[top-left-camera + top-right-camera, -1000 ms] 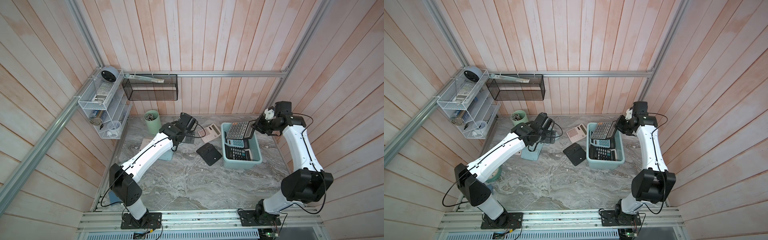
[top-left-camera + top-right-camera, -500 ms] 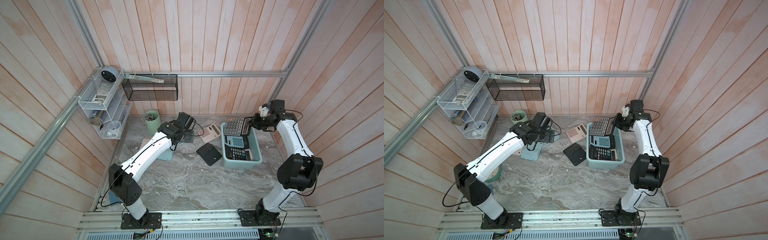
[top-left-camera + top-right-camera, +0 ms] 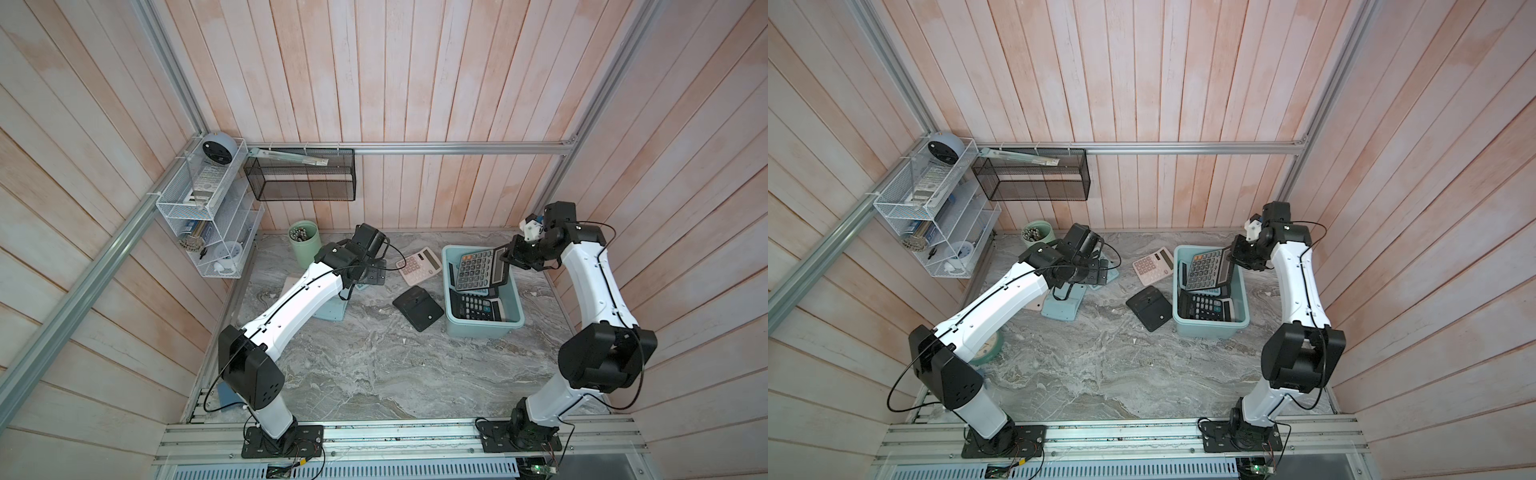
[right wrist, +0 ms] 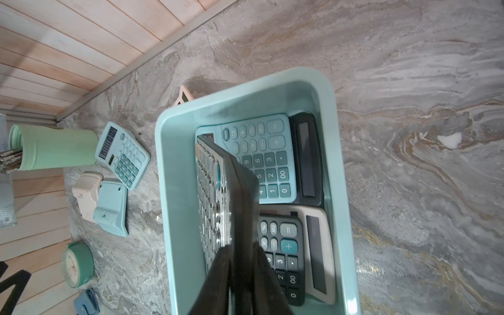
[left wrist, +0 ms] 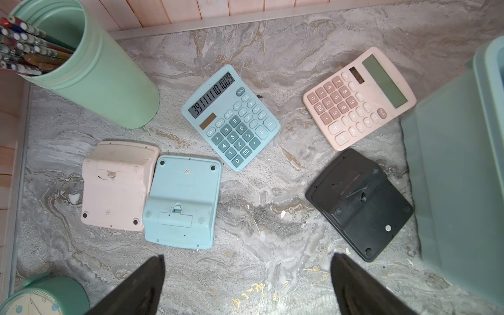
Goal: Put the calculator in the storage box
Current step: Place the calculator in the storage box.
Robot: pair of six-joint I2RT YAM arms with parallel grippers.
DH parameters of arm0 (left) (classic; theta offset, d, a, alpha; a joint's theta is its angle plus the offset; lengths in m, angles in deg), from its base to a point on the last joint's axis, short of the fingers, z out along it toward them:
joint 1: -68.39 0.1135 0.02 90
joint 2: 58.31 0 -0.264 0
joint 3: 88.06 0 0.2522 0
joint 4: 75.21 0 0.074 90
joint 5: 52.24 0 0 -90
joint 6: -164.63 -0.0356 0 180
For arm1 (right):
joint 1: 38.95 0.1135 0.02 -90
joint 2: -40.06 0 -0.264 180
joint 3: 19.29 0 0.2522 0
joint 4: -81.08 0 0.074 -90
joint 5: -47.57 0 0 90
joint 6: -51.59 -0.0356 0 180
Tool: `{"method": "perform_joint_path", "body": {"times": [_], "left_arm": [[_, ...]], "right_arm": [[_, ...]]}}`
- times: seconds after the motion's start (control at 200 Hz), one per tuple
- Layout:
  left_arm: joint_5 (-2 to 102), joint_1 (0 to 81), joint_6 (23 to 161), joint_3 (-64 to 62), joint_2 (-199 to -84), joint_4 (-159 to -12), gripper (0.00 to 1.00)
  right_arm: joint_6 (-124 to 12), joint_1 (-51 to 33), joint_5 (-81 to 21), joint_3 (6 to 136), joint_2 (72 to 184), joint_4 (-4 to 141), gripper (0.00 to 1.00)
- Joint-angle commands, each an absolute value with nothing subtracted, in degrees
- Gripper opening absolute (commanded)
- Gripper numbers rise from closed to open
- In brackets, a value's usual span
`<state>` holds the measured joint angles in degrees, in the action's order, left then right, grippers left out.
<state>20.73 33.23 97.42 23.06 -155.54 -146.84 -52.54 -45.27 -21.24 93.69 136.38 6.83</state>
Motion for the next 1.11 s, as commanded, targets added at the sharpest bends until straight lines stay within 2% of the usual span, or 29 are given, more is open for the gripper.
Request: {"method": "perform_joint_path", "body": {"times": [0.0,0.345,0.53,0.745,0.91,1.1], "left_arm": [[21.9,33.4,98.1,23.2,-156.6,-146.8,1.00],[21.2,33.6,98.7,20.1,-154.2,-146.2,1.00],[21.1,33.6,99.2,19.6,-153.8,-146.4,1.00],[21.9,33.7,99.8,20.8,-154.3,-147.2,1.00],[23.2,34.1,100.1,21.2,-155.0,-148.0,1.00],[22.6,34.3,100.2,20.0,-155.0,-148.5,1.00]], "right_arm": [[-51.5,-45.4,-21.8,92.6,136.7,6.1,0.00],[-54.7,-45.4,-19.0,95.1,145.9,12.9,0.00],[-53.1,-45.5,-20.0,99.7,150.4,11.9,0.00],[-52.7,-45.5,-23.8,105.4,153.9,8.5,0.28],[-54.2,-45.5,-26.5,110.6,156.1,5.9,0.39],[-55.4,-45.5,-28.9,115.5,158.4,3.2,0.43]]}}
